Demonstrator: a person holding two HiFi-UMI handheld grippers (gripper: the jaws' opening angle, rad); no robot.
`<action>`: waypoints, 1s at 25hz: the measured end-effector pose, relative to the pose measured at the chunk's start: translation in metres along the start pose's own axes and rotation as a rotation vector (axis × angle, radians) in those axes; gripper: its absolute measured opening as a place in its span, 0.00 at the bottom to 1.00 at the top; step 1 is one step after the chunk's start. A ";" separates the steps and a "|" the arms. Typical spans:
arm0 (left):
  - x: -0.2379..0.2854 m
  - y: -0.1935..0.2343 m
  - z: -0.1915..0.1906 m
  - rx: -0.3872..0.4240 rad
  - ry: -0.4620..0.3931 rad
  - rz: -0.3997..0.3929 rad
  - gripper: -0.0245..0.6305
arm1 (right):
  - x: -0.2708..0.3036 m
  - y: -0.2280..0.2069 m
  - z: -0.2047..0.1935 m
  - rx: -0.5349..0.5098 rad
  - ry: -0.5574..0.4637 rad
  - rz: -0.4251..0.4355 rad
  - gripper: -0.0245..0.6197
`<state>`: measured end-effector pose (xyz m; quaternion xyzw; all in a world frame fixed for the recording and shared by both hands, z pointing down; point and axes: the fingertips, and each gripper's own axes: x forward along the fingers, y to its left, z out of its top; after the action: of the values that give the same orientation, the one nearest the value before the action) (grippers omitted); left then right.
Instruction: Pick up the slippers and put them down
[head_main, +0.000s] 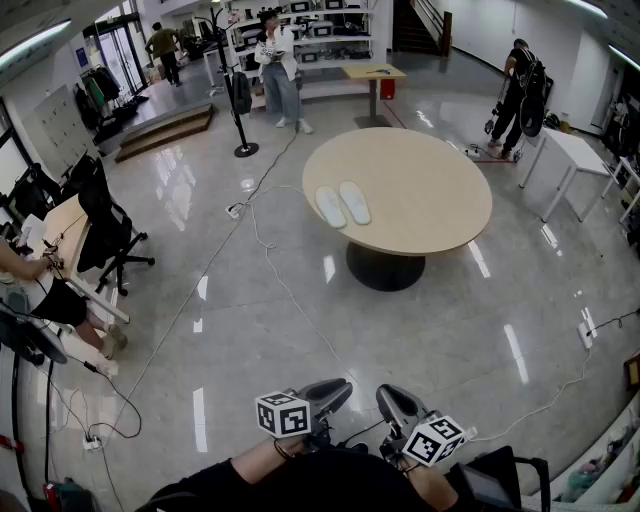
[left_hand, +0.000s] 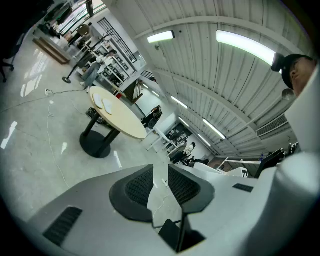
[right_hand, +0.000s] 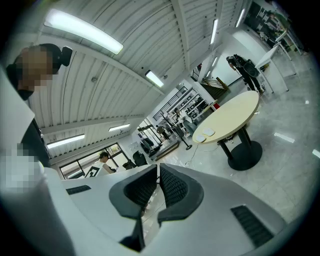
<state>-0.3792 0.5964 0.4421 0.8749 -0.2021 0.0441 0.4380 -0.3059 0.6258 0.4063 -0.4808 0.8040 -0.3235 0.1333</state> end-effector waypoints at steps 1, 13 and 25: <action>-0.001 0.004 0.004 -0.003 0.002 -0.003 0.20 | 0.006 0.000 0.001 0.000 -0.001 -0.005 0.09; 0.009 0.072 0.087 -0.013 0.029 -0.038 0.20 | 0.107 -0.012 0.033 -0.005 -0.066 -0.027 0.09; -0.009 0.170 0.166 -0.133 -0.039 -0.067 0.20 | 0.231 -0.029 0.031 0.026 0.041 -0.118 0.09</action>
<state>-0.4710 0.3781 0.4647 0.8509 -0.1837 -0.0012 0.4922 -0.3851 0.4058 0.4242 -0.5189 0.7726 -0.3508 0.1036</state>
